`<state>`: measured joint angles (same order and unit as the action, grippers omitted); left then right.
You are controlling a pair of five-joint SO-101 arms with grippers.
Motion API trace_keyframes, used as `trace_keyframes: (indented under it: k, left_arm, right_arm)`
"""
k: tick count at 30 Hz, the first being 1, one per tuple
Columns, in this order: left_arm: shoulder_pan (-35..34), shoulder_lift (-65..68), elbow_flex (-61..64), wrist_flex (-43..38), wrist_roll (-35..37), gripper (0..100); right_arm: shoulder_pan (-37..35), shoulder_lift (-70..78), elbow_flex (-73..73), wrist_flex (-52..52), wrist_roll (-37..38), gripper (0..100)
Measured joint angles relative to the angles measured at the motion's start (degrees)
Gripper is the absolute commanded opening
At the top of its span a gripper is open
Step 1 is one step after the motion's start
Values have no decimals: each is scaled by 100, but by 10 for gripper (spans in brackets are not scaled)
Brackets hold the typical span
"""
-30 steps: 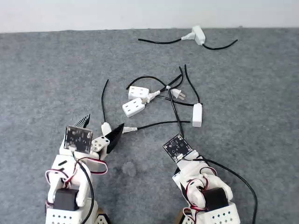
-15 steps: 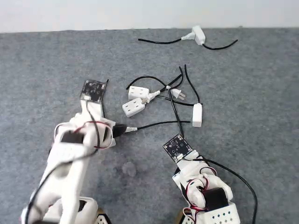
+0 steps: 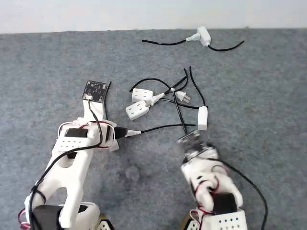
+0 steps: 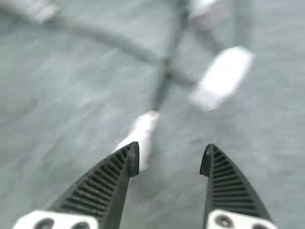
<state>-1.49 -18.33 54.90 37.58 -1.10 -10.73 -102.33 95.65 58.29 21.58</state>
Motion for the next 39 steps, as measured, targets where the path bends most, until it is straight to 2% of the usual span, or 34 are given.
trace_keyframes:
  k: [4,10,13,18,24,29,35,39]
  left_arm:
    - [9,0,0,-18,35,348]
    - [9,0,0,-18,35,348]
    - [9,0,0,-18,35,348]
    - [-193,35,0,-149,44,348]
    - [-185,35,0,-202,44,348]
    - [-185,79,0,-202,44,348]
    - [-185,79,0,-202,53,348]
    - [-185,79,0,-211,70,348]
  right_arm:
    - [888,18,-747,-387,-9,224]
    - [1029,844,-2470,193,-79,226]
    - [1020,1829,-3349,246,-132,226]
    - [993,4308,-4721,853,-316,224]
    - [659,6769,-5688,1978,-1512,224]
    - [-9,7525,-5802,2356,-2031,224]
    - [-967,7921,-5741,1996,-2470,224]
    - [-1160,8255,-5371,1266,-2708,224]
